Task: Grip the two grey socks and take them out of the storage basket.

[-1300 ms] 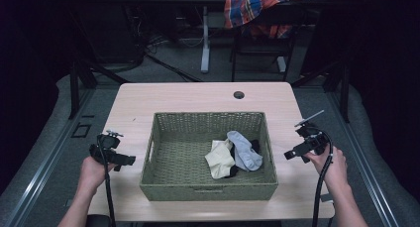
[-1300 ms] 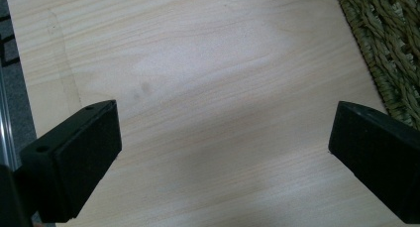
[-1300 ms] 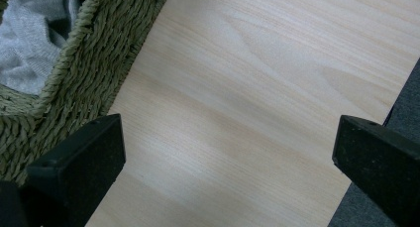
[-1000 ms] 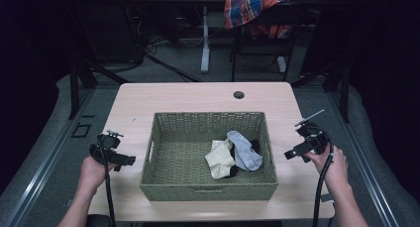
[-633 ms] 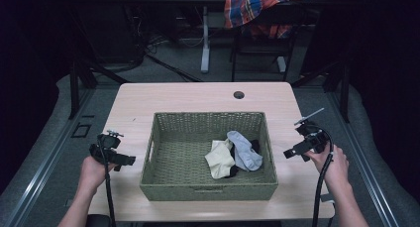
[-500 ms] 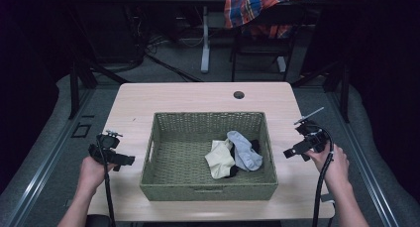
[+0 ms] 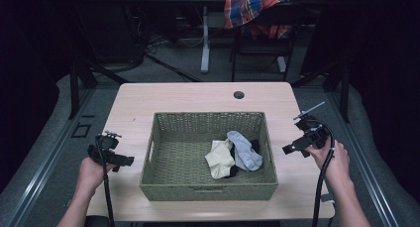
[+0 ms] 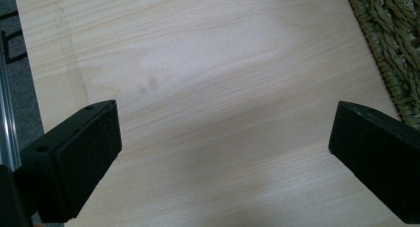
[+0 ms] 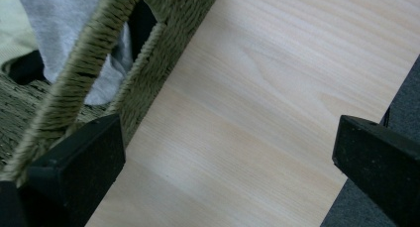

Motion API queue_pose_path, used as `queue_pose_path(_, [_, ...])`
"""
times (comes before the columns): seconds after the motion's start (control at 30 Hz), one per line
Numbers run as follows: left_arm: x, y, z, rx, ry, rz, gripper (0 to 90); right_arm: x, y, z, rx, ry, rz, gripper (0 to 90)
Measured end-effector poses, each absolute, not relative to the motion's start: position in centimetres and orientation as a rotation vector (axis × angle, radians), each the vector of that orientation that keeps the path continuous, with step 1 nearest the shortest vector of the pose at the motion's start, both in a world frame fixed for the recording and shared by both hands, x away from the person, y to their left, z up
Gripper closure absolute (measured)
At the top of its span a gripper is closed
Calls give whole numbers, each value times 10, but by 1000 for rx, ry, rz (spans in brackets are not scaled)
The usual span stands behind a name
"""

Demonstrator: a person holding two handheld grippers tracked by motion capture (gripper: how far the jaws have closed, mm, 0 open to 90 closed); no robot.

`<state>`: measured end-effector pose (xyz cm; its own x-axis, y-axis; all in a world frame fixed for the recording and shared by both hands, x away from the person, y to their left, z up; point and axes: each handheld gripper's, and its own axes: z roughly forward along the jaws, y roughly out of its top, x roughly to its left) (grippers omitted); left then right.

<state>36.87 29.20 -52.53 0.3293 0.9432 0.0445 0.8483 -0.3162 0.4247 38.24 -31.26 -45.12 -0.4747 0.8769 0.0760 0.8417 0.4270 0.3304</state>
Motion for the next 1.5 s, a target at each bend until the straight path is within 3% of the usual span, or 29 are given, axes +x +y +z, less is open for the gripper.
queue_pose_path(0.97, [368,292,-524,2273,1603,413,2,381,-278,-402,1440,2552,594,0])
queue_pose_path(1.5, [368,291,-524,2271,1599,416,2,388,-232,-395,1341,2655,568,0])
